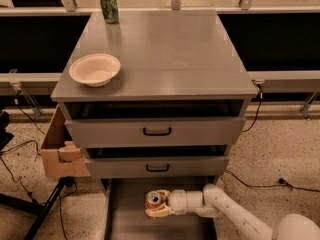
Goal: Place coke can into bottom drawer
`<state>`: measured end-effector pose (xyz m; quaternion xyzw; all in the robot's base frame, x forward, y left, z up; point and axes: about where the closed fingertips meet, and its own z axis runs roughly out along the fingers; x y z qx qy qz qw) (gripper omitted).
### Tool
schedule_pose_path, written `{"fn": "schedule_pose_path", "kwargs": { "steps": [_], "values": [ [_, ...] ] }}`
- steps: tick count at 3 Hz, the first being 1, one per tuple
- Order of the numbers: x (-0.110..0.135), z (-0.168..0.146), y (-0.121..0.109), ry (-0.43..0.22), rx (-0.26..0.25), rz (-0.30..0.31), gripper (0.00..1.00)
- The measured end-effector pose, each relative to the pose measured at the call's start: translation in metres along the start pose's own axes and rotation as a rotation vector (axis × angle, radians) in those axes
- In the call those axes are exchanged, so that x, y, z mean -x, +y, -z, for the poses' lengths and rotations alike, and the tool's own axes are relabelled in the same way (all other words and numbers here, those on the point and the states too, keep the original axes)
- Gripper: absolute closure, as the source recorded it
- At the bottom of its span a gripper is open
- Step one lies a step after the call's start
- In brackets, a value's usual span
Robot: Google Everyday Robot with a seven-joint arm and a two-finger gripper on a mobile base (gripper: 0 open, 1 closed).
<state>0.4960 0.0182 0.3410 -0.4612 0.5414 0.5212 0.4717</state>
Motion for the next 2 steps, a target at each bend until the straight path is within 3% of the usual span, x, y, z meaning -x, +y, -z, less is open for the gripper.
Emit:
{"fn": "schedule_pose_path", "kwargs": {
  "steps": [1, 2],
  "values": [
    [-0.040, -0.006, -0.022, 0.129, -0.033, 0.043, 1.00],
    [-0.064, -0.012, -0.027, 0.166, -0.062, 0.067, 1.00]
  ]
}}
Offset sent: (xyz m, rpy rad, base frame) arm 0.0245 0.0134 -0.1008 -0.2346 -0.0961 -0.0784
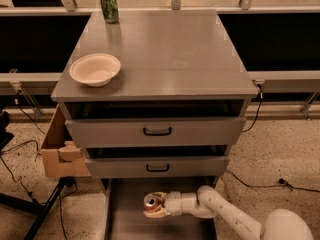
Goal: Place coke can into bottom drawer
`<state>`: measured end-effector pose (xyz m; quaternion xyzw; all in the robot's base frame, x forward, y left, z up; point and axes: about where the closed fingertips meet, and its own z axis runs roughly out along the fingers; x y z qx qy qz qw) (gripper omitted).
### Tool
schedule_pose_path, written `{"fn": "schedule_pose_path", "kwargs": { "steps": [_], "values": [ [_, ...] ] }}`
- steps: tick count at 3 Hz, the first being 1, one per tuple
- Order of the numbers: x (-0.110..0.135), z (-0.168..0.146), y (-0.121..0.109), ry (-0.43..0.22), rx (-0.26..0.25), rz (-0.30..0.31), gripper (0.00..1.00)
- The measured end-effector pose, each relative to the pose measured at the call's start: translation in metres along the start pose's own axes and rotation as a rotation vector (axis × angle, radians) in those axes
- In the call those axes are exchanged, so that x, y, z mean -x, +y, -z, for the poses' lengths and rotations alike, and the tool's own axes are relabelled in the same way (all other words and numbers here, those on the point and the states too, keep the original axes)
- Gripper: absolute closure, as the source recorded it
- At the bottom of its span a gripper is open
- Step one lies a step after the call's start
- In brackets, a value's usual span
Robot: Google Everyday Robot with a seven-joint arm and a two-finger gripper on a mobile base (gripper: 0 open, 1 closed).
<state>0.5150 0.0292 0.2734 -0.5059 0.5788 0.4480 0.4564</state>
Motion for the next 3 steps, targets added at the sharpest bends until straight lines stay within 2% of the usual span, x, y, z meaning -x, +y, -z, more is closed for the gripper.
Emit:
{"fn": "schedule_pose_path", "kwargs": {
  "steps": [2, 3],
  "values": [
    [-0.064, -0.034, 0.007, -0.001, -0.089, 0.026, 1.00],
    [-0.085, -0.045, 0.004, -0.010, -0.106, 0.013, 1.00]
  ]
}}
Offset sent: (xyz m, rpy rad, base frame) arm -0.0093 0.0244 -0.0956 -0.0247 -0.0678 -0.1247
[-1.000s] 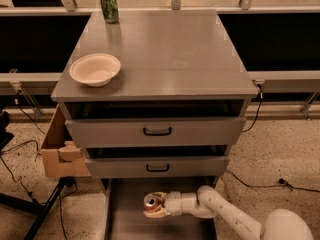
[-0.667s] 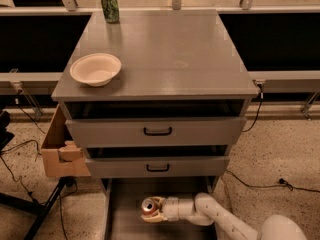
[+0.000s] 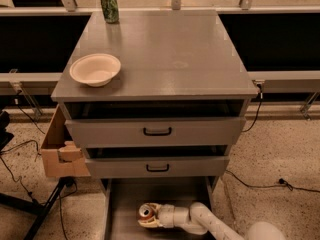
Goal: Place coke can into bottom drawer
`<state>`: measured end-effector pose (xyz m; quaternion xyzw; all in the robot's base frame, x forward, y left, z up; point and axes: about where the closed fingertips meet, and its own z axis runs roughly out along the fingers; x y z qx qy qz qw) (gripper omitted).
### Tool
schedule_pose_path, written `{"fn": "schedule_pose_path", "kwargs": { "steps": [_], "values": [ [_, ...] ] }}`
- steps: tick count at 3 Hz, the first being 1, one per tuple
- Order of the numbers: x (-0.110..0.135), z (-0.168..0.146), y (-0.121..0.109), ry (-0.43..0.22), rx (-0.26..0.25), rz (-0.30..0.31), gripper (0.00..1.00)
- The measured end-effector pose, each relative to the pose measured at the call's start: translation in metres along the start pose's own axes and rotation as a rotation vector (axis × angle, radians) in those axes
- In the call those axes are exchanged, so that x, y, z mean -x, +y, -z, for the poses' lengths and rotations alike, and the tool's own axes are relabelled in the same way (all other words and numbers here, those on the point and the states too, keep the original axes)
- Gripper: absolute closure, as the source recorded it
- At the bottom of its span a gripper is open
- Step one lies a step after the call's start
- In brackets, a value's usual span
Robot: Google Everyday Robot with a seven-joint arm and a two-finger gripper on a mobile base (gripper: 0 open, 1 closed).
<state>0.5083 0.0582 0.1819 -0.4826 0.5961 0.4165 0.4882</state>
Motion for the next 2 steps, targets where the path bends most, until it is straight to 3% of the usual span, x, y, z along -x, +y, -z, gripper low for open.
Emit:
{"fn": "schedule_pose_path", "kwargs": {
  "steps": [2],
  "values": [
    [0.0003, -0.0036, 0.0024, -0.002, 0.006, -0.002, 0.50]
  ]
}}
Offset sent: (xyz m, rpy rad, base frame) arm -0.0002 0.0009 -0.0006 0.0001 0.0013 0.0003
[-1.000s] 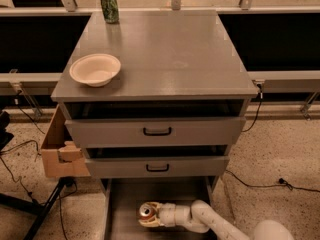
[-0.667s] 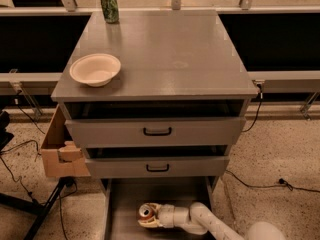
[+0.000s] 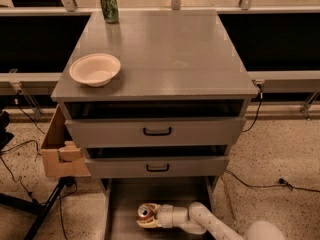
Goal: Place coke can into bottom drawer
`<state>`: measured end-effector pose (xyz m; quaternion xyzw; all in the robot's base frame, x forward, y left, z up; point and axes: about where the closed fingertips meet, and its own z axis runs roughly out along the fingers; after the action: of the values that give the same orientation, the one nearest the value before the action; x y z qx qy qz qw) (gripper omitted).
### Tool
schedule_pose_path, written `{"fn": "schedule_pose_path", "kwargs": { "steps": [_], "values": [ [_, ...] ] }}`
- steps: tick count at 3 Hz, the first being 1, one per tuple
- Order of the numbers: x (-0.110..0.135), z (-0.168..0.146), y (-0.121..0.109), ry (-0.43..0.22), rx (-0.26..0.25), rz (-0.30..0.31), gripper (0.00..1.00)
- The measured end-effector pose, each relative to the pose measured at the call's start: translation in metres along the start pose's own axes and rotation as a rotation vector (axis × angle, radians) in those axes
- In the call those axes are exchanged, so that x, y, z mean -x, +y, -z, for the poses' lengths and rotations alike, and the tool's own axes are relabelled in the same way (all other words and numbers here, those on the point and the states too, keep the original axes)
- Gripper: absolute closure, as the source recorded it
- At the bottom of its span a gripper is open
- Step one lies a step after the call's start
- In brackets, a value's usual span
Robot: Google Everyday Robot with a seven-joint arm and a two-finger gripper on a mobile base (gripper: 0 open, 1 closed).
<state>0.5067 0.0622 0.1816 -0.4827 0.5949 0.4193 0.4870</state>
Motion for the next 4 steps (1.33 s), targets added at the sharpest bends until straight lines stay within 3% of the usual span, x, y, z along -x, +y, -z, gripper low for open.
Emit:
{"fn": "schedule_pose_path", "kwargs": {
  "steps": [2, 4],
  "values": [
    [0.0006, -0.0039, 0.0028, -0.003, 0.007, -0.002, 0.05],
    [0.0009, -0.0048, 0.0035, -0.004, 0.008, -0.002, 0.00]
  ]
}}
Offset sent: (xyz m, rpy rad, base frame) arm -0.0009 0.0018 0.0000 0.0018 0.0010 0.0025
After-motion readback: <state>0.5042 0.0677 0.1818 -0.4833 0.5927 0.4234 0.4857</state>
